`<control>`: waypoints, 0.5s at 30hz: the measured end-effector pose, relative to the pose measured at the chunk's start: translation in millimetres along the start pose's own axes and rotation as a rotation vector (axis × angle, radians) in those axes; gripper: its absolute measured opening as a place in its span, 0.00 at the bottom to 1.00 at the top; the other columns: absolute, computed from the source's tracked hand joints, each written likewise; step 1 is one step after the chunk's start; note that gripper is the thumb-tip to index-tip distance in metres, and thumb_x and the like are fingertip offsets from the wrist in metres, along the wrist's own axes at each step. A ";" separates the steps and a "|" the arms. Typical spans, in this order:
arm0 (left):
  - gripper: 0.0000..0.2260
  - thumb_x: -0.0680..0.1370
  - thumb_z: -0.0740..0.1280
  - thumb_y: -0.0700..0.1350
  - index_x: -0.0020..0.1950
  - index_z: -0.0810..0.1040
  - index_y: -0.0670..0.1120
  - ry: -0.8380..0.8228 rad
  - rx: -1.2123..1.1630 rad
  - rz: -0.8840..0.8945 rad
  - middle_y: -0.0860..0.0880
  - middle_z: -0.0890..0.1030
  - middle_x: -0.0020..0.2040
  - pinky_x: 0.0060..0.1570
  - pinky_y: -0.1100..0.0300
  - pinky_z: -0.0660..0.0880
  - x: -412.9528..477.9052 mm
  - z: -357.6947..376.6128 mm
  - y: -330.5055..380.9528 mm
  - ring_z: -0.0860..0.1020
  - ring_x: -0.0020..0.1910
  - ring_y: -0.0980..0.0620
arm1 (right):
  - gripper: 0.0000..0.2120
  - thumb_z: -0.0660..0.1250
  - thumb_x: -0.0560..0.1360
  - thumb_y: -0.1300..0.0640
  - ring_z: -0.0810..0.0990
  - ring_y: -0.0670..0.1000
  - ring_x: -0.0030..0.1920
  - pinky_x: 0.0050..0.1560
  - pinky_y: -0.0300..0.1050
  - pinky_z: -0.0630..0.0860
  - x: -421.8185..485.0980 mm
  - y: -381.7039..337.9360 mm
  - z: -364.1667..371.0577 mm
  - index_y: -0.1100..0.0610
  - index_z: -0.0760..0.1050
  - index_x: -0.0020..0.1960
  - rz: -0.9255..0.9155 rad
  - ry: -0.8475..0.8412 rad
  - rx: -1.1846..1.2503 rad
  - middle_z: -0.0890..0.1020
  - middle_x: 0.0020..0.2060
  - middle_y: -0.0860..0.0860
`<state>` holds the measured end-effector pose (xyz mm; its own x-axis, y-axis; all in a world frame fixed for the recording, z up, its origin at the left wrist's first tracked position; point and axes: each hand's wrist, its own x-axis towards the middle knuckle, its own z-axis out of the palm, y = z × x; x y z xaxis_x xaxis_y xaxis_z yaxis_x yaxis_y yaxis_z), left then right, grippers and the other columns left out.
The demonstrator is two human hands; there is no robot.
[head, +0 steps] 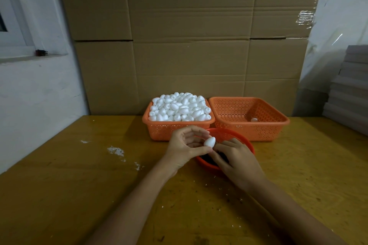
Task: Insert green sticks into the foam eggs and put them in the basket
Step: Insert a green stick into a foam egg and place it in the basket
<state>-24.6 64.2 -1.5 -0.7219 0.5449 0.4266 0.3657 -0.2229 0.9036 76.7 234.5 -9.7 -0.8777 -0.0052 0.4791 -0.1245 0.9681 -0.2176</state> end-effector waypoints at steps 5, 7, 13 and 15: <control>0.18 0.69 0.83 0.41 0.55 0.86 0.53 0.016 -0.029 -0.018 0.47 0.87 0.56 0.53 0.57 0.83 0.3 -0.2 0.7 0.87 0.56 0.46 | 0.17 0.55 0.85 0.40 0.72 0.45 0.47 0.50 0.50 0.72 -0.4 -1.1 -0.6 0.45 0.80 0.55 0.000 0.001 -0.004 0.77 0.42 0.40; 0.18 0.70 0.82 0.40 0.57 0.86 0.53 0.020 -0.041 -0.023 0.47 0.87 0.56 0.54 0.57 0.83 0.3 -0.3 0.9 0.86 0.56 0.46 | 0.16 0.55 0.85 0.40 0.72 0.46 0.49 0.51 0.50 0.72 -0.8 -1.3 -1.1 0.43 0.80 0.58 -0.002 -0.010 -0.007 0.78 0.44 0.41; 0.18 0.73 0.79 0.34 0.59 0.85 0.50 0.032 -0.063 -0.012 0.47 0.87 0.57 0.53 0.59 0.81 0.7 0.1 1.6 0.86 0.57 0.47 | 0.21 0.51 0.84 0.37 0.71 0.46 0.50 0.52 0.47 0.70 -0.7 -0.4 -1.7 0.42 0.80 0.58 0.007 -0.069 -0.064 0.78 0.47 0.42; 0.16 0.74 0.77 0.33 0.57 0.86 0.49 0.039 -0.058 -0.012 0.47 0.87 0.58 0.54 0.59 0.81 1.2 0.4 1.0 0.86 0.57 0.47 | 0.22 0.49 0.83 0.36 0.71 0.45 0.51 0.53 0.47 0.70 0.3 -0.6 -1.5 0.42 0.80 0.59 0.010 -0.075 -0.069 0.77 0.48 0.41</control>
<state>-24.8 64.9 -0.1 -0.7486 0.5162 0.4161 0.3234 -0.2635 0.9088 77.2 234.3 -8.2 -0.9114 -0.0117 0.4113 -0.0858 0.9830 -0.1622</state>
